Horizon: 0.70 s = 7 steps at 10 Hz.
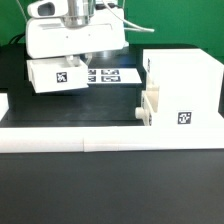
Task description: Assemble drawer
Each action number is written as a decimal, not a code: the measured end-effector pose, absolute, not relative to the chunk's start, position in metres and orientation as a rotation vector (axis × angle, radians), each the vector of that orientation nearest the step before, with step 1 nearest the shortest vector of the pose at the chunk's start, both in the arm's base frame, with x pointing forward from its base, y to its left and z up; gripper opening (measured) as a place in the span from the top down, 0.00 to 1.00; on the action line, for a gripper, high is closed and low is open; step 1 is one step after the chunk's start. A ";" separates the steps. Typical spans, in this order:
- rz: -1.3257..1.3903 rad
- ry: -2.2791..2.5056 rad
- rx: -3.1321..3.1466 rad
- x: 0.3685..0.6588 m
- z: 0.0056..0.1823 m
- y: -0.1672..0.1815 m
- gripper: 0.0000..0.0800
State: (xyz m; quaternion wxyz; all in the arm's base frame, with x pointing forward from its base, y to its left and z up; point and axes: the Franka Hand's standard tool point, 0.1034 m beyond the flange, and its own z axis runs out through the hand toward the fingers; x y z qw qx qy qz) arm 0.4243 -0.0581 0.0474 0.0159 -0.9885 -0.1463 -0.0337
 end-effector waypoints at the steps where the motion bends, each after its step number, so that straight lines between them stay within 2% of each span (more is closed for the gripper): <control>1: -0.106 -0.472 -3.068 0.434 0.052 -0.052 0.95; 4: -0.103 -0.549 -3.036 0.471 0.065 -0.033 0.95; 7: -0.091 -0.614 -3.018 0.476 0.062 -0.032 0.95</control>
Offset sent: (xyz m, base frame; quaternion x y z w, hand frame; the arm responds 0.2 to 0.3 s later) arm 0.0490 0.0301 0.0170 0.0348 0.0009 -0.0254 0.9991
